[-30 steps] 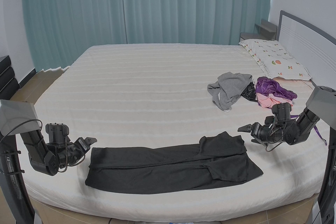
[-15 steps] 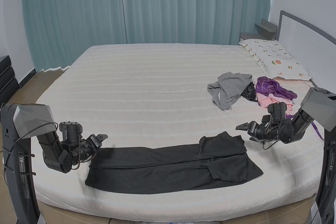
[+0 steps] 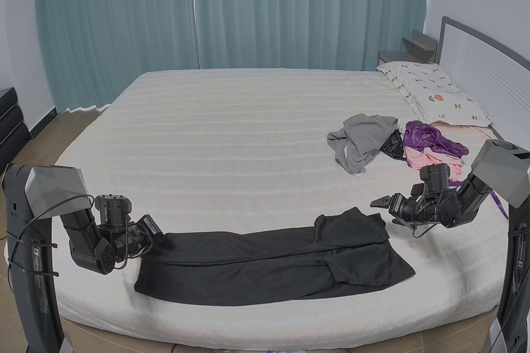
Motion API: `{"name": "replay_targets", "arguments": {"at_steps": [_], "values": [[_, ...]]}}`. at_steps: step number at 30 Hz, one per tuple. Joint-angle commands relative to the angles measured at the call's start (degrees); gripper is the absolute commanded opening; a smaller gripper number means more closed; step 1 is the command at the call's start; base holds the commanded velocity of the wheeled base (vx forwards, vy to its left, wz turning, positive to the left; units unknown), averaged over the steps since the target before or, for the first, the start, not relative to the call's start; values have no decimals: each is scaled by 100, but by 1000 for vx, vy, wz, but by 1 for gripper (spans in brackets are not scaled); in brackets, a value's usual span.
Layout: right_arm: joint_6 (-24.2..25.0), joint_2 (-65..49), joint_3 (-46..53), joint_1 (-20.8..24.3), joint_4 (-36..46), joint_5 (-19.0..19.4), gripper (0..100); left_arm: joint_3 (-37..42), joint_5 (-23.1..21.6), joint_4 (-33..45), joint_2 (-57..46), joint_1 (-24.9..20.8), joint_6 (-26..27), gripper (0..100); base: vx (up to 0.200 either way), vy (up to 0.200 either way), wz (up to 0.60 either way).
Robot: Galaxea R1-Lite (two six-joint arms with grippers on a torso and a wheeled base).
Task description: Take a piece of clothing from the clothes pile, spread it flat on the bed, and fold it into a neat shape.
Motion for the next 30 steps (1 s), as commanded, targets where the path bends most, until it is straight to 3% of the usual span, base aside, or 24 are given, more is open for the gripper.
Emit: {"name": "replay_targets", "arguments": {"at_steps": [1,7,12,30], "values": [[-2,50,-17,-4,-3,9,100,-6,0,-4,9,16,-16,0,0,0,0],[16,121,-88,-39,-12,18,100,-68,0,-4,18,25,-16,0,0,0,0],[420,270,-255,-57,-21,9,100,-86,-9,4,9,33,-34,0,0,0,0],[385,929,-1257,-39,472,-8,100,-200,-9,4,9,104,-210,0,0,0,0]]}}
